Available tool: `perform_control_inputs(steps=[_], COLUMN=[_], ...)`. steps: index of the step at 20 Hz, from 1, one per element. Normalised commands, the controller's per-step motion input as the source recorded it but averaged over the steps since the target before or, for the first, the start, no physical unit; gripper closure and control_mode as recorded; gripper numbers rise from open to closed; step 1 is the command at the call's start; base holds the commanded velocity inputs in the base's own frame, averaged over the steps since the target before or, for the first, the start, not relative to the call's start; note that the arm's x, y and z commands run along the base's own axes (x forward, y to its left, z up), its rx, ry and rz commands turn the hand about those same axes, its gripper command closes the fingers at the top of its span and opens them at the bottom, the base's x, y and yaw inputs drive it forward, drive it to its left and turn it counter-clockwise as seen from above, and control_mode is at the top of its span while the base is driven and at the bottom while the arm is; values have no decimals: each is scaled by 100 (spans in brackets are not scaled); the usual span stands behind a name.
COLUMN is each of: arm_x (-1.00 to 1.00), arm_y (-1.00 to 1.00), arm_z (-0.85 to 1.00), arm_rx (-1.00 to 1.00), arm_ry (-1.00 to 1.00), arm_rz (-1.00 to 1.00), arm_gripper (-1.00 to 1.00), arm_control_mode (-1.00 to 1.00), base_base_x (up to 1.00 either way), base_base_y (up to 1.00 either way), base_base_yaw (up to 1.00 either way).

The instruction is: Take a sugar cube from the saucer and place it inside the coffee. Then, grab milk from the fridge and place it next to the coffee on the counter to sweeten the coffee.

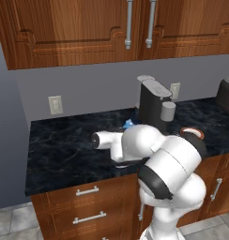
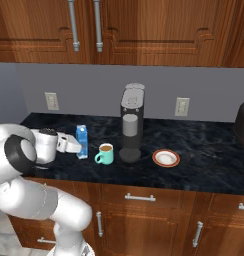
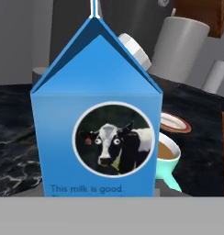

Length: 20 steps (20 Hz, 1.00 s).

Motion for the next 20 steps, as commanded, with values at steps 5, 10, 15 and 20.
perform_control_inputs(steps=[5,10,15,20], arm_x=[10,19,28,24], arm_y=[-16,-3,0,0], arm_z=[-29,-23,-23,-12], arm_rx=[0,0,0,0], arm_ry=[-2,-2,-3,-4], arm_rz=[0,0,0,0], arm_gripper=[100,100,100,100], arm_control_mode=[-100,-100,-100,-100], base_base_x=[0,0,0,0], base_base_y=[0,0,0,0], base_base_yaw=[0,0,0,0])
